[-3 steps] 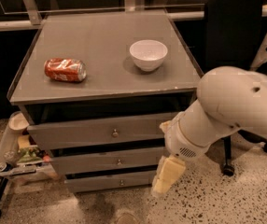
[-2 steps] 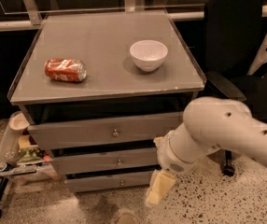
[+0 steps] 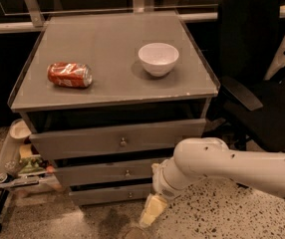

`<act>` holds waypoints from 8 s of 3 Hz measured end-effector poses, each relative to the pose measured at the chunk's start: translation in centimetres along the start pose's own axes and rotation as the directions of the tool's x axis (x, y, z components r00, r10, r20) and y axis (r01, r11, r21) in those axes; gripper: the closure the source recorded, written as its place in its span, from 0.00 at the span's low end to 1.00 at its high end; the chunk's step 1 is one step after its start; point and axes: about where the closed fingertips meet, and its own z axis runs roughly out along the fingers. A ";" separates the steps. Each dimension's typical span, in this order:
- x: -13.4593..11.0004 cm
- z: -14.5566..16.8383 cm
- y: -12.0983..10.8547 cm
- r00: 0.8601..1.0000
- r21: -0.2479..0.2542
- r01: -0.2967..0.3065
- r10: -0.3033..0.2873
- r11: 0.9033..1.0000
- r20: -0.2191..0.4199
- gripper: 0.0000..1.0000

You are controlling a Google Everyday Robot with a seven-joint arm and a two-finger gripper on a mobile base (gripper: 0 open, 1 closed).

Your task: Open middle drawer

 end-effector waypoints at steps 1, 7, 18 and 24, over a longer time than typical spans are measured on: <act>0.0 0.0 0.0 1.000 0.000 0.000 0.000 1.000 0.000 0.00; 1.8 10.7 -10.4 0.994 0.149 0.106 -0.103 0.983 -0.024 0.00; 6.5 15.9 -18.3 0.998 0.184 0.035 -0.026 0.982 -0.049 1.00; 8.0 13.4 -17.3 0.998 0.197 0.001 0.011 0.980 -0.058 1.00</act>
Offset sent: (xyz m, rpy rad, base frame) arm 0.0270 0.0056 -0.0592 -0.0160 -0.0470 0.0102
